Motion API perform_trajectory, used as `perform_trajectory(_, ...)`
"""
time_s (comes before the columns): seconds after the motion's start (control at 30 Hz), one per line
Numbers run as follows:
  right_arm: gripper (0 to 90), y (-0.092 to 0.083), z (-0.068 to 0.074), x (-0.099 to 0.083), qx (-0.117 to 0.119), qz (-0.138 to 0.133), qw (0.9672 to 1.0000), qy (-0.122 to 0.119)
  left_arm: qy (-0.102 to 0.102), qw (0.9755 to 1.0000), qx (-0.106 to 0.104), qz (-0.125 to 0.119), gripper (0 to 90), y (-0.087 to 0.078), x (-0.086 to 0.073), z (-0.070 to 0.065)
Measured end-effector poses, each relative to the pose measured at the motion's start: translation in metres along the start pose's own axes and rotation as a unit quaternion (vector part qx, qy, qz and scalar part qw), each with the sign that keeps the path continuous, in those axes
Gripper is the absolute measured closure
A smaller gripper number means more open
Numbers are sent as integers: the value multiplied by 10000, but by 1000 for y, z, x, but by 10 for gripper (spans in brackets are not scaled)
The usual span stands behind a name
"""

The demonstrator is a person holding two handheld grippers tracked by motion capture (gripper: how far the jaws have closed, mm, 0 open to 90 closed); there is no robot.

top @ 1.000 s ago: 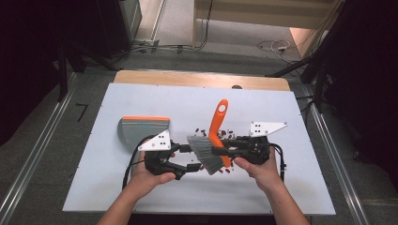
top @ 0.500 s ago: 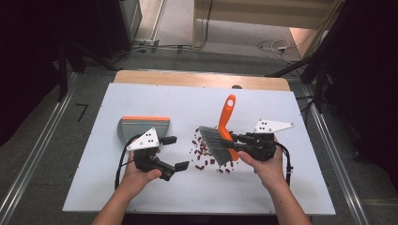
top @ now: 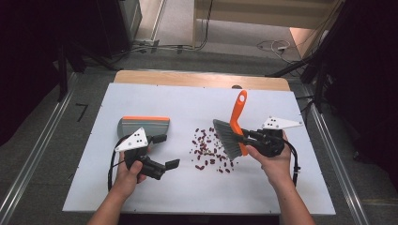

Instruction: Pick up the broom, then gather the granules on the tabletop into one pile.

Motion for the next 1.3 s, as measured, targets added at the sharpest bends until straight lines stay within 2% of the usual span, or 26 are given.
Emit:
perform_trajectory(0.33, 691, -6, -20, -2, -438, 48, 9990, 89, -24, 9999, 145, -16, 0, -9, -4, 4)
perform_trajectory(0.4, 691, -8, -26, -1, -628, 134, 9979, 19, -5, 9998, 179, -41, 0, -14, -4, 4)
perform_trajectory(0.47, 691, -9, -27, 0, -704, 183, 9973, -28, 11, 9997, 245, -48, 0, -19, -5, 6)
perform_trajectory(0.57, 691, -9, -32, 1, -863, 296, 9958, -119, -20, 9997, 238, -81, 0, -26, -6, 8)
perform_trajectory(0.63, 692, -8, -37, 0, -959, 413, 9945, -113, 59, 9996, 274, -53, 0, -29, -7, 7)
perform_trajectory(0.73, 691, -6, -41, 0, -1066, 527, 9928, -133, 69, 9994, 335, -70, 0, -34, -8, 8)
perform_trajectory(0.77, 692, -5, -47, 1, -1226, 651, 9901, -189, 67, 9993, 366, -72, 0, -36, -8, 9)
perform_trajectory(0.8, 692, -5, -47, 1, -1226, 651, 9901, -189, 48, 9993, 367, -83, 0, -38, -8, 9)
perform_trajectory(0.93, 691, 0, -60, 4, -1511, 972, 9829, -400, 109, 9991, 411, -7, 0, -43, -12, 10)
perform_trajectory(1.07, 691, 8, -72, 7, -1754, 1303, 9739, -607, 62, 9987, 491, -76, 0, -48, -11, 15)
perform_trajectory(1.1, 691, 15, -77, 7, -1863, 1512, 9680, -733, 46, 9986, 509, -100, 0, -48, -11, 16)
perform_trajectory(1.13, 691, 15, -77, 7, -1863, 1512, 9680, -733, 41, 9985, 525, -113, 0, -49, -11, 16)
perform_trajectory(1.3, 691, 29, -89, 6, -2186, 1996, 9490, -1088, 33, 9982, 583, -98, 0, -52, -13, 19)
Point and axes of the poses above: each handheld gripper's, and its own axes: y roughly forward along the jaws, x roughly out of its top, z roughly to its left, the point moved 6 cm from there along y, roughly forward along the jaws, and after that the axes turned 13 degrees about -z, right-handed, at the moved point
